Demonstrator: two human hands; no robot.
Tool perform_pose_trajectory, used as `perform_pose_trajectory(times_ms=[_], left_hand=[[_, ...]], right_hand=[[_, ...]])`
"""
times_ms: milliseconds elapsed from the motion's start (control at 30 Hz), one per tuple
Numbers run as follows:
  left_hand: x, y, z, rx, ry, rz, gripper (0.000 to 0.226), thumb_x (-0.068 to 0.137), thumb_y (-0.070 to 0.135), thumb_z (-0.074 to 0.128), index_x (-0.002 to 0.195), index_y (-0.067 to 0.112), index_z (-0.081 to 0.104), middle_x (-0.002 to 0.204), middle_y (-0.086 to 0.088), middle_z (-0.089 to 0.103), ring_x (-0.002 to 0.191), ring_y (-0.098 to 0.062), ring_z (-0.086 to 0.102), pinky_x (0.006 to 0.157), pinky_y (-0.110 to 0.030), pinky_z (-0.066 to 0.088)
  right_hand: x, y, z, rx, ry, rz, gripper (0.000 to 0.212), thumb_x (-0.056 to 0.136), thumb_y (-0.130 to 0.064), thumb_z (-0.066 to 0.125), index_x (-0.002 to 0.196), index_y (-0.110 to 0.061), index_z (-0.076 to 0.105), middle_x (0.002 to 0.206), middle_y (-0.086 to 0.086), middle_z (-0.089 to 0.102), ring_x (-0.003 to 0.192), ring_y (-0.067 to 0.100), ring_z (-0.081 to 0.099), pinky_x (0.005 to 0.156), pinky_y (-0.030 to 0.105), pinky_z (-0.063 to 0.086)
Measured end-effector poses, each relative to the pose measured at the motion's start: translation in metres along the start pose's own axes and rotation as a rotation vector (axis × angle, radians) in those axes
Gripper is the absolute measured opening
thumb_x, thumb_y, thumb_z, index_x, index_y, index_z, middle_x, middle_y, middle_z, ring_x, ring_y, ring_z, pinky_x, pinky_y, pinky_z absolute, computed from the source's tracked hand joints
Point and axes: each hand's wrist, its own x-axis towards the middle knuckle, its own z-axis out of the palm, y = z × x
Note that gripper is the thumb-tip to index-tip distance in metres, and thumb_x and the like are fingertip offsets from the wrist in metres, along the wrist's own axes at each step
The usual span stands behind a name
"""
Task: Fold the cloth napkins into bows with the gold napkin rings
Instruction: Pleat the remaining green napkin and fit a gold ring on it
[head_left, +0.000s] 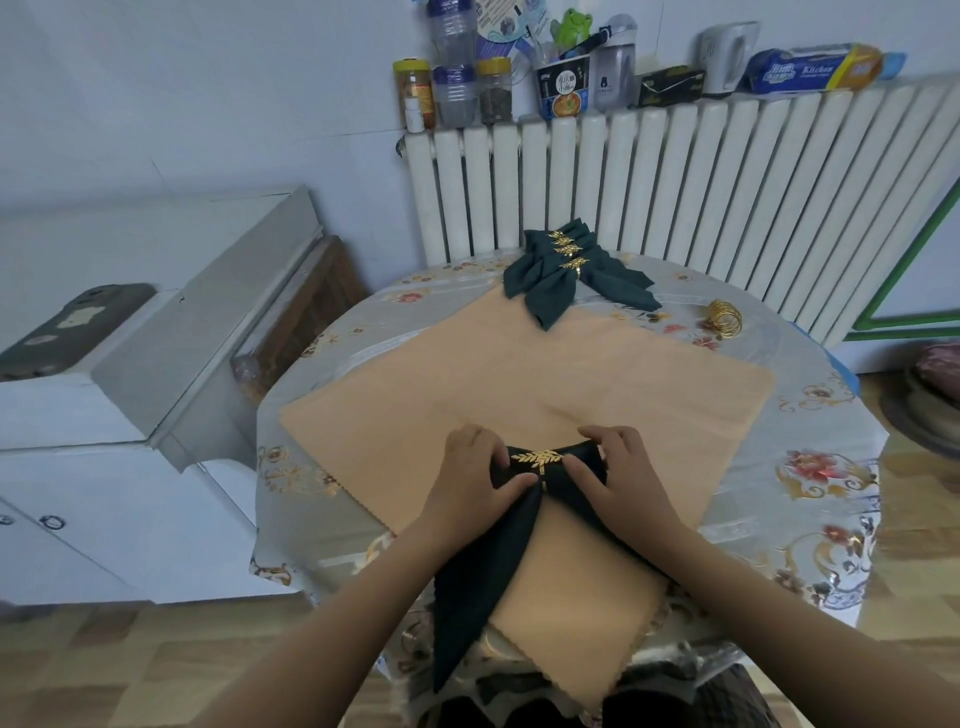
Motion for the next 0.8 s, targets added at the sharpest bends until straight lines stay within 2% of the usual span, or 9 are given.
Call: perform_pose_trajectory(times_ms=[33,100,167,334,434,567,667,734,801], left_hand=[[0.004,-0.001,0.000,-0.001,-0.009,0.025,0.037,0.075,0.045,0.069,0.098,0.019,0.056,0.111,0.000,0.051,0.108,-0.017,0.041,0.093,-0.012,0.024],[0.013,0.002,-0.003,-0.040,-0.170,0.012,0.064,0.076,0.048,0.070,0.131,0.025,0.047,0.136,0.002,0.044,0.127,-0.012,0.035,0.106,-0.021,0.023],[0.022,0.009,-0.005,-0.065,-0.346,-0.043,0.073,0.077,0.047,0.072,0.140,0.032,0.040,0.136,0.007,0.050,0.127,-0.009,0.041,0.106,-0.024,0.029],[0.034,0.021,-0.003,0.024,-0.396,-0.072,0.042,0.071,0.049,0.075,0.106,0.027,0.069,0.100,0.005,0.068,0.094,-0.013,0.057,0.082,-0.031,0.045],[0.031,0.023,0.002,0.031,-0.332,-0.098,0.038,0.070,0.051,0.075,0.098,0.025,0.069,0.094,0.006,0.066,0.089,-0.012,0.056,0.078,-0.033,0.045],[0.026,0.025,0.005,-0.161,-0.258,-0.197,0.024,0.069,0.040,0.079,0.086,0.024,0.072,0.083,0.004,0.068,0.082,-0.013,0.059,0.073,-0.034,0.044],[0.026,0.026,0.004,-0.211,-0.247,-0.178,0.025,0.069,0.037,0.080,0.088,0.023,0.072,0.084,0.004,0.068,0.083,-0.013,0.059,0.072,-0.032,0.043],[0.029,0.031,-0.002,-0.170,-0.223,-0.132,0.036,0.068,0.038,0.081,0.099,0.023,0.071,0.090,0.008,0.063,0.087,-0.010,0.055,0.071,-0.019,0.040],[0.036,0.035,-0.013,-0.123,-0.200,-0.072,0.045,0.065,0.037,0.083,0.106,0.024,0.068,0.093,0.012,0.058,0.091,-0.008,0.052,0.072,-0.011,0.035]], right_hand=[[-0.002,0.000,0.000,0.005,-0.001,0.007,0.044,0.091,-0.030,0.057,0.130,-0.013,0.048,0.116,-0.004,0.039,0.106,0.007,0.041,0.095,0.020,0.035],[-0.006,0.000,0.000,0.037,-0.002,0.038,0.043,0.093,-0.026,0.053,0.132,-0.011,0.044,0.119,-0.001,0.038,0.104,0.008,0.042,0.095,0.021,0.035],[-0.006,-0.002,0.000,0.078,0.018,0.079,0.041,0.096,-0.024,0.049,0.134,-0.010,0.041,0.123,0.003,0.039,0.104,0.011,0.045,0.092,0.020,0.035],[-0.011,-0.011,0.005,0.044,0.165,0.216,0.036,0.098,-0.024,0.041,0.133,-0.013,0.041,0.129,0.007,0.040,0.107,0.023,0.053,0.079,0.030,0.040],[-0.021,-0.016,0.012,0.030,0.253,0.253,0.034,0.096,-0.019,0.044,0.130,-0.014,0.042,0.132,0.005,0.038,0.101,0.027,0.056,0.072,0.034,0.042],[-0.028,-0.025,0.019,0.067,0.278,0.246,0.036,0.094,-0.015,0.046,0.129,-0.014,0.041,0.133,0.005,0.035,0.099,0.025,0.055,0.070,0.032,0.040],[-0.030,-0.030,0.020,0.123,0.271,0.252,0.036,0.094,-0.016,0.047,0.130,-0.013,0.039,0.133,0.004,0.034,0.095,0.019,0.052,0.073,0.031,0.040],[-0.025,-0.030,0.014,0.176,0.281,0.272,0.039,0.095,-0.024,0.048,0.131,-0.012,0.040,0.132,0.003,0.034,0.096,0.015,0.048,0.078,0.029,0.039],[-0.010,-0.028,0.006,0.184,0.231,0.287,0.037,0.095,-0.033,0.049,0.123,-0.010,0.051,0.124,0.006,0.045,0.104,0.020,0.050,0.086,0.030,0.039]])
